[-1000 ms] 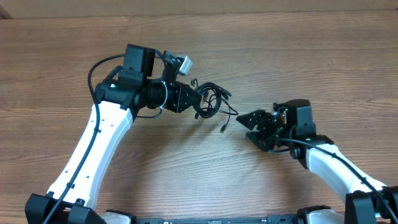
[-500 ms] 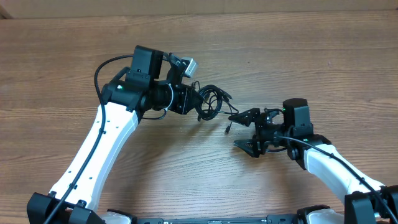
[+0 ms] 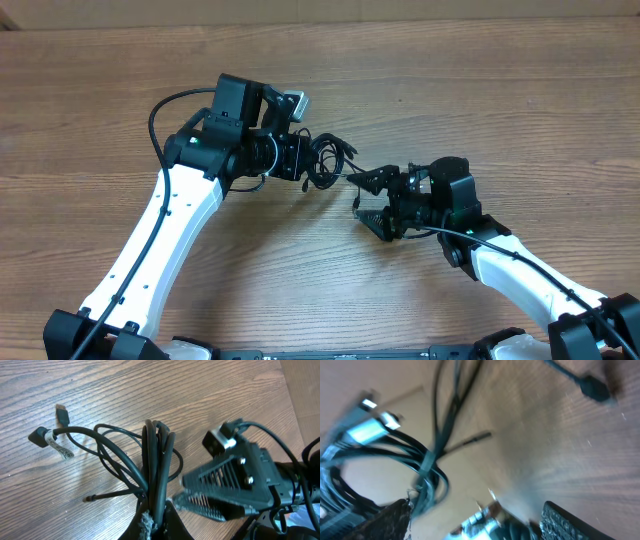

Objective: Untangle cables

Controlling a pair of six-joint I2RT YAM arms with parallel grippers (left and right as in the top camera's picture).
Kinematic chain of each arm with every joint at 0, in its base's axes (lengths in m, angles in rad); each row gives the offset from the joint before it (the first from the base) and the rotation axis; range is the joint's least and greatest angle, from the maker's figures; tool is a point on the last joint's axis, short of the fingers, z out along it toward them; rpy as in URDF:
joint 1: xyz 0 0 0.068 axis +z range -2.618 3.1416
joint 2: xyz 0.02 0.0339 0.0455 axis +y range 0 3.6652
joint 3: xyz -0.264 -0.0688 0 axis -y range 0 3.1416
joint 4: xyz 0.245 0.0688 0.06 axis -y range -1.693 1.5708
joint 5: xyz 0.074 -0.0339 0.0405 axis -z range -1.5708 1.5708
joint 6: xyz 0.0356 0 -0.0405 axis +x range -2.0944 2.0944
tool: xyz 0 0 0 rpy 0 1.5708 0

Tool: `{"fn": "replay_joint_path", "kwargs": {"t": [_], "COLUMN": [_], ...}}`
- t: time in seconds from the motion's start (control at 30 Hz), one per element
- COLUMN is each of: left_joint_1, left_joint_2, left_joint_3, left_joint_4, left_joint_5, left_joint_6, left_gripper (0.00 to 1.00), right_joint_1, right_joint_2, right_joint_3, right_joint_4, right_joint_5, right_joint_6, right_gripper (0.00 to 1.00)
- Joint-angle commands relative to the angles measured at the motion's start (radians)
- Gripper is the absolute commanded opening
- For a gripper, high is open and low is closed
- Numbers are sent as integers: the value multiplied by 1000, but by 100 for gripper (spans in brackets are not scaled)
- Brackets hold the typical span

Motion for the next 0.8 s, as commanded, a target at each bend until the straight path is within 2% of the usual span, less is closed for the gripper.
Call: {"fn": "replay_joint_path", "kwargs": {"t": [0.0, 0.07, 0.17, 0.23, 0.27, 0.3, 0.37, 0.53, 0.63, 0.77], "left_joint_1": [-16, -27, -39, -37, -34, -30, -11, 80, 127, 142], "left_joint_2": [-14, -14, -15, -15, -15, -15, -17, -17, -15, -15], "left_joint_3": [26, 26, 26, 26, 26, 26, 27, 27, 26, 26], "left_joint_4": [0, 0, 9, 27, 36, 40, 34, -40, -73, -67], "left_joint_5": [-1, 0, 14, 61, 80, 84, 56, -84, -91, -90], "left_joint_6": [-14, -14, -14, -14, -14, -14, -14, -14, -14, -14], "left_gripper": [4, 4, 4, 4, 4, 4, 4, 4, 4, 4], "right_joint_1": [32, 55, 87, 101, 103, 103, 95, -3, -88, -151], "right_joint_2": [3, 3, 9, 17, 18, 19, 19, -14, -57, -87], "right_joint_3": [4, 4, 4, 4, 4, 4, 4, 4, 4, 4], "right_joint_4": [31, 29, 29, 29, 24, 6, -18, -171, -288, -431], "right_joint_5": [159, 225, 301, 321, 323, 321, 301, 157, 48, 39], "right_joint_6": [57, 88, 120, 135, 134, 119, 12, -386, -623, -827], "right_gripper": [79, 75, 61, 36, 17, 4, 4, 4, 4, 4]}}
